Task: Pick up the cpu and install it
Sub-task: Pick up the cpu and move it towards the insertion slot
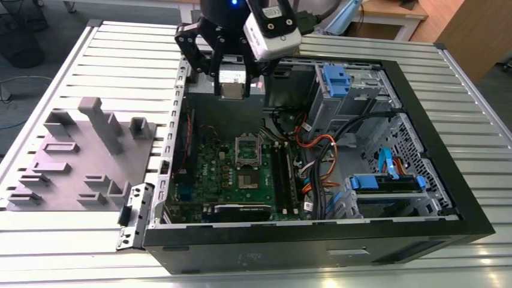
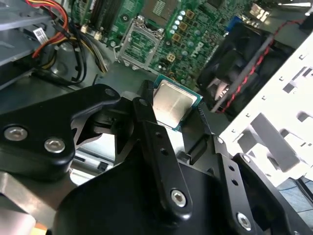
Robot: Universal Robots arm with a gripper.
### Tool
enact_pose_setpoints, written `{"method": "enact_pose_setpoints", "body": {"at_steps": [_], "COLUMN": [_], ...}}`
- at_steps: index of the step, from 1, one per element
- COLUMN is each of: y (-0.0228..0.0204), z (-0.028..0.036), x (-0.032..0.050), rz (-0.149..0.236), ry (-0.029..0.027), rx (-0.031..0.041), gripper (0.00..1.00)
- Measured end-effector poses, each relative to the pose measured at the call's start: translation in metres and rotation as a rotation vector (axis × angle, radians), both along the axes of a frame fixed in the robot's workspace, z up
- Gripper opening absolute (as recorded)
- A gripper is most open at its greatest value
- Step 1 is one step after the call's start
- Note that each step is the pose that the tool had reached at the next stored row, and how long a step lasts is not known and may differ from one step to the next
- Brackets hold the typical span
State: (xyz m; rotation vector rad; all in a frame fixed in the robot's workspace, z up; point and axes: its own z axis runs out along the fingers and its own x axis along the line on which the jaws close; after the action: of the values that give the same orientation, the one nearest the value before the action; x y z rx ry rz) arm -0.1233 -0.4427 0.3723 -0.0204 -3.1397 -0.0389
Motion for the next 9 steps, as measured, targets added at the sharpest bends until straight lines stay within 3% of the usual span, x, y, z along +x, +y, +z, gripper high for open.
{"method": "enact_pose_setpoints", "body": {"at_steps": [9], "y": [0.0], "z": [-0.0003], "x": [0.004], "rz": [0.0], "ry": [0.0], "rx": [0.0], "gripper": [0.47]}}
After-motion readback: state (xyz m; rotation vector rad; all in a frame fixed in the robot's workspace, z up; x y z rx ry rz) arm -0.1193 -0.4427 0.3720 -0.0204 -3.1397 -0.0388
